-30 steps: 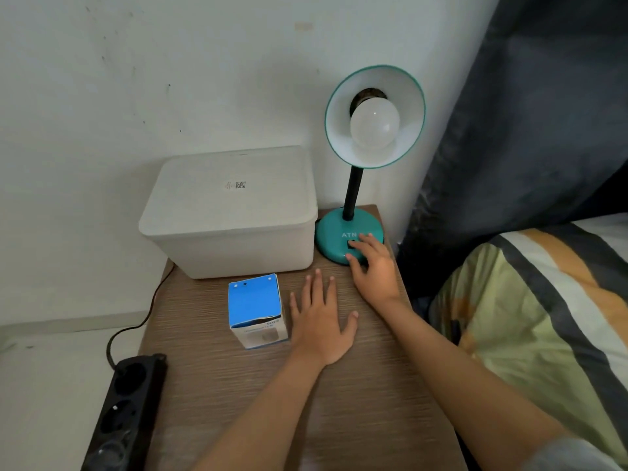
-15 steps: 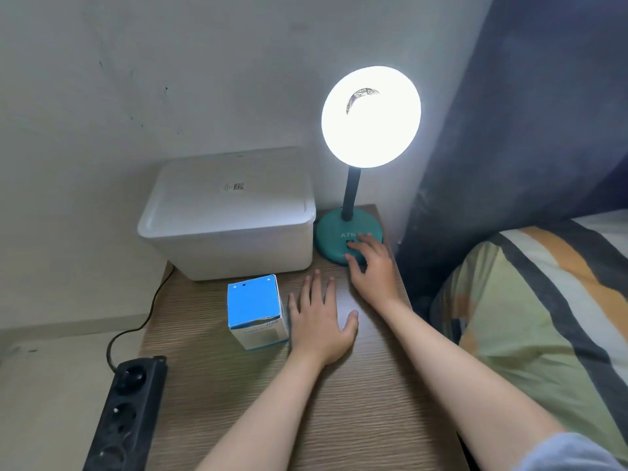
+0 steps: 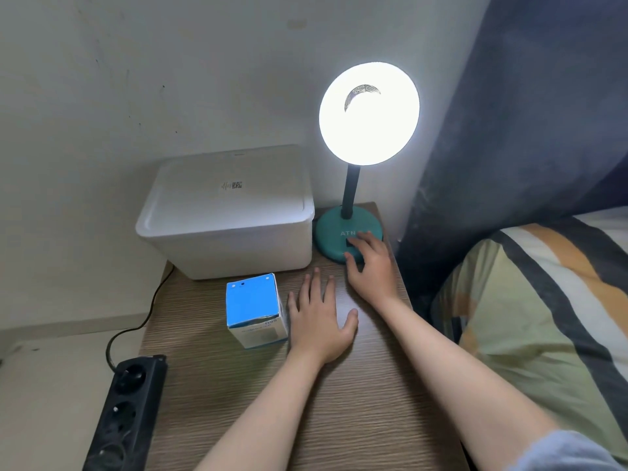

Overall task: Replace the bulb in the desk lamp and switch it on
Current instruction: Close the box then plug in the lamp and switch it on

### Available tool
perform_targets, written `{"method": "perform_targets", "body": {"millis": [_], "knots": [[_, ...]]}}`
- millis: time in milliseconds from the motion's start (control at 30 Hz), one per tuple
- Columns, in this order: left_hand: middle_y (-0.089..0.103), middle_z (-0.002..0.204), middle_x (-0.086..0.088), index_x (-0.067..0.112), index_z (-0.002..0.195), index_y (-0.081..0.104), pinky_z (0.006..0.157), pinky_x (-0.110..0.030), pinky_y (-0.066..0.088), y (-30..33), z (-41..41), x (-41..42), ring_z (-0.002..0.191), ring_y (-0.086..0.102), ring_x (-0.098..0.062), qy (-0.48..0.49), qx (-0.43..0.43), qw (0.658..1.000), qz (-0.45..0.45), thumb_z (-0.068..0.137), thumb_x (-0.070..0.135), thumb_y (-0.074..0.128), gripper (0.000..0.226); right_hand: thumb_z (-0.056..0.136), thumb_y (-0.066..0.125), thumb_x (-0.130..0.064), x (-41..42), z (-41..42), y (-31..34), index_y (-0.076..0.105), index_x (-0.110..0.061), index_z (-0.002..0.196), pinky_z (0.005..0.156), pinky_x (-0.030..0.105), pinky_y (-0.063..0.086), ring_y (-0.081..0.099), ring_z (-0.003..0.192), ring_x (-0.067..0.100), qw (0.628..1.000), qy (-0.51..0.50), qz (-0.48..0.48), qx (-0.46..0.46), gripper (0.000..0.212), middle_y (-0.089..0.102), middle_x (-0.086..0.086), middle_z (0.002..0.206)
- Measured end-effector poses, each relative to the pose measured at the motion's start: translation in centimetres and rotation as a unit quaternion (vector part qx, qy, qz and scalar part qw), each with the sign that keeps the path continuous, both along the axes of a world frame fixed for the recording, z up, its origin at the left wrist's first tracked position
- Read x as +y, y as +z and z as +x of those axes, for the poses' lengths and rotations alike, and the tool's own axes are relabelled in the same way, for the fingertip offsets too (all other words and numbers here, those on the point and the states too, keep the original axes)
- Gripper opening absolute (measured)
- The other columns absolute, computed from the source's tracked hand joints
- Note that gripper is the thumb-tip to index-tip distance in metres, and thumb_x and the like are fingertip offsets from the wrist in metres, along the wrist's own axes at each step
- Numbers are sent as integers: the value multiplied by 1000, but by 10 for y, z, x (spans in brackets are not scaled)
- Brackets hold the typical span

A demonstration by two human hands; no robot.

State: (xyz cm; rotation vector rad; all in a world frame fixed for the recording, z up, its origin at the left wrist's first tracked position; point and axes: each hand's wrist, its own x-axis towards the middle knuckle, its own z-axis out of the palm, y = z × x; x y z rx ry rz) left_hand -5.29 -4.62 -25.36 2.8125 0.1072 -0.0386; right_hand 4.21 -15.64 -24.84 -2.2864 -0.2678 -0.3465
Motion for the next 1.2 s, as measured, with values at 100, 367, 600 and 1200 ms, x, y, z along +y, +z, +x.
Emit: {"method": "perform_targets", "body": {"millis": [100,367,600,1200], "knots": [[5,160,-3,22,146,20,116,-50,5,0,0,0,147,1,-21,2,-5,1000,1,78,63,26,80,85,60,-19,0,0,-1,62,-11,116,104,38,38,45,123,26,1000,3,2,6,32,56,11,127],[6,160,-3,23,147,20,116,-49,4,0,0,0,147,1,-21,3,-7,1000,0,79,62,28,79,85,60,-20,1,1,0,61,-12,117,104,34,35,44,125,26,1000,1,-7,10,33,55,10,128],[5,160,-3,23,147,19,116,-50,4,0,0,0,147,0,-21,3,-8,1000,-2,81,61,32,77,85,59,-20,0,1,0,60,-13,117,103,34,36,43,124,26,1000,1,-11,10,33,55,10,128],[8,159,-5,21,146,22,116,-50,4,1,1,-1,147,3,-22,4,-16,1000,-11,83,59,36,76,85,59,-19,2,1,3,60,-11,115,97,28,35,44,121,24,1000,-1,-16,9,32,56,10,124]]}}
